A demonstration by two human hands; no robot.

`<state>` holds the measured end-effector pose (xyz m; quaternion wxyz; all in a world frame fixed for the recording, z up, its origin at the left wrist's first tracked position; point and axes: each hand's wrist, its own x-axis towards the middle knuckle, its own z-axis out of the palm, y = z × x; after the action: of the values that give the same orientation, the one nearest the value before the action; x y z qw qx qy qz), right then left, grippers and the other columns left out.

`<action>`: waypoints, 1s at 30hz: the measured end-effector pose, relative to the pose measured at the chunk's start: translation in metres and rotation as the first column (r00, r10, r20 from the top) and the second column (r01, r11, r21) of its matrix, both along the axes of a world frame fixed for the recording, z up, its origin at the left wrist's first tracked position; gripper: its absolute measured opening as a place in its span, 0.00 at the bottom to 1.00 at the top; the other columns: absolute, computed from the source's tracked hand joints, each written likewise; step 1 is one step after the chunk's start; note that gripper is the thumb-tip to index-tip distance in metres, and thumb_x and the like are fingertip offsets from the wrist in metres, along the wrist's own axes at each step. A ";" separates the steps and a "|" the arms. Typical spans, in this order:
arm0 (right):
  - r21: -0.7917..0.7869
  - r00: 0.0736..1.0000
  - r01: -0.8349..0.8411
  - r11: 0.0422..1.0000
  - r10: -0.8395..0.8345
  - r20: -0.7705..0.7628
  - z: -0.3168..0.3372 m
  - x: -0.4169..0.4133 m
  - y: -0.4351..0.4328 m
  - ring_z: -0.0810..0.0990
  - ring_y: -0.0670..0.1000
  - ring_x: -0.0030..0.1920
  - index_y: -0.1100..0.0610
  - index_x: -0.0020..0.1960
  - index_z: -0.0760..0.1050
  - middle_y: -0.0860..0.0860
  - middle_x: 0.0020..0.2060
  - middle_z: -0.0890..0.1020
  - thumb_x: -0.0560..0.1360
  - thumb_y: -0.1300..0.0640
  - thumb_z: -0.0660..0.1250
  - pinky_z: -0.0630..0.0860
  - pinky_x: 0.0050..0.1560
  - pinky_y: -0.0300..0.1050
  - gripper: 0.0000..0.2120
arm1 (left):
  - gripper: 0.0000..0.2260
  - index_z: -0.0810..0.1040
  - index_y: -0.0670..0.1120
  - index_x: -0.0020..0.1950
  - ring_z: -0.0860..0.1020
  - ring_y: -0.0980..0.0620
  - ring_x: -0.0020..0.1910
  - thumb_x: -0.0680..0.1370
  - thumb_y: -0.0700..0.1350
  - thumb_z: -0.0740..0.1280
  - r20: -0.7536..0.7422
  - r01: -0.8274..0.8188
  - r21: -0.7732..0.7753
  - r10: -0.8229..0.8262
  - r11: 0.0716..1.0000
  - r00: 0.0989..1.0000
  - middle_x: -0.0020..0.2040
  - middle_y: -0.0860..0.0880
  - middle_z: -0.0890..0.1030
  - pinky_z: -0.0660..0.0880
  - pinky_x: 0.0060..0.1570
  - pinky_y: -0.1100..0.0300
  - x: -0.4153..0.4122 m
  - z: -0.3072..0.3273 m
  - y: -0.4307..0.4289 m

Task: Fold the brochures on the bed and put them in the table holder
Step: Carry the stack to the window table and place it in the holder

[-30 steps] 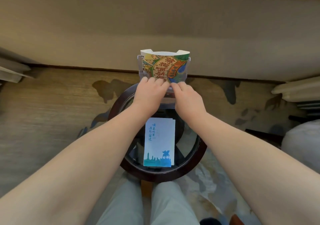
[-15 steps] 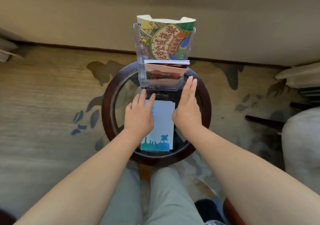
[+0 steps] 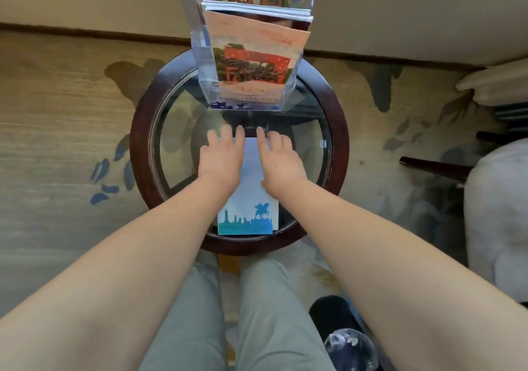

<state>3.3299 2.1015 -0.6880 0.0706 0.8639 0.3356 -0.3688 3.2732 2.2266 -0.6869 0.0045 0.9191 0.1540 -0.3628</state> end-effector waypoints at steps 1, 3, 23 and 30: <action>-0.009 0.999 -0.034 0.999 0.034 0.030 -0.002 -0.005 -0.002 0.64 0.61 0.71 0.58 0.83 0.44 0.60 0.72 0.63 0.68 0.58 0.79 0.74 0.64 0.51 0.56 | 0.52 0.53 0.47 0.78 0.68 0.40 0.66 0.66 0.51 0.83 -0.013 -0.010 -0.013 0.009 1.000 1.000 0.70 0.41 0.64 0.76 0.52 0.52 -0.005 -0.002 -0.004; -0.011 0.996 -0.077 0.997 0.077 0.035 -0.001 -0.012 -0.006 0.69 0.60 0.66 0.57 0.81 0.51 0.60 0.68 0.66 0.68 0.61 0.78 0.73 0.61 0.51 0.51 | 0.48 0.57 0.49 0.73 0.68 0.40 0.64 0.63 0.50 0.84 -0.045 -0.019 -0.040 0.017 0.999 0.999 0.67 0.42 0.65 0.74 0.54 0.50 -0.017 -0.003 -0.014; 0.306 0.994 -0.039 0.951 0.005 0.113 0.218 0.078 0.044 0.79 0.62 0.62 0.51 0.73 0.67 0.56 0.62 0.79 0.75 0.64 0.70 0.78 0.56 0.54 0.28 | 0.21 0.69 0.51 0.69 0.78 0.44 0.61 0.78 0.43 0.71 0.346 0.116 -0.021 -0.102 0.993 0.933 0.62 0.48 0.77 0.75 0.49 0.52 0.054 0.228 0.057; 0.446 0.949 -0.064 0.893 -0.084 0.304 0.363 0.136 0.070 0.79 0.62 0.48 0.51 0.56 0.69 0.55 0.46 0.76 0.79 0.60 0.62 0.68 0.41 0.50 0.08 | 0.12 0.75 0.50 0.56 0.78 0.42 0.56 0.75 0.40 0.70 0.556 0.064 0.026 -0.068 0.998 0.828 0.54 0.47 0.77 0.68 0.41 0.51 0.114 0.376 0.092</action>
<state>3.4661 2.1715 -0.3253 -0.0805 0.9060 0.3917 -0.1386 3.3873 2.3185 -0.3107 0.0335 0.9896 0.1155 -0.0791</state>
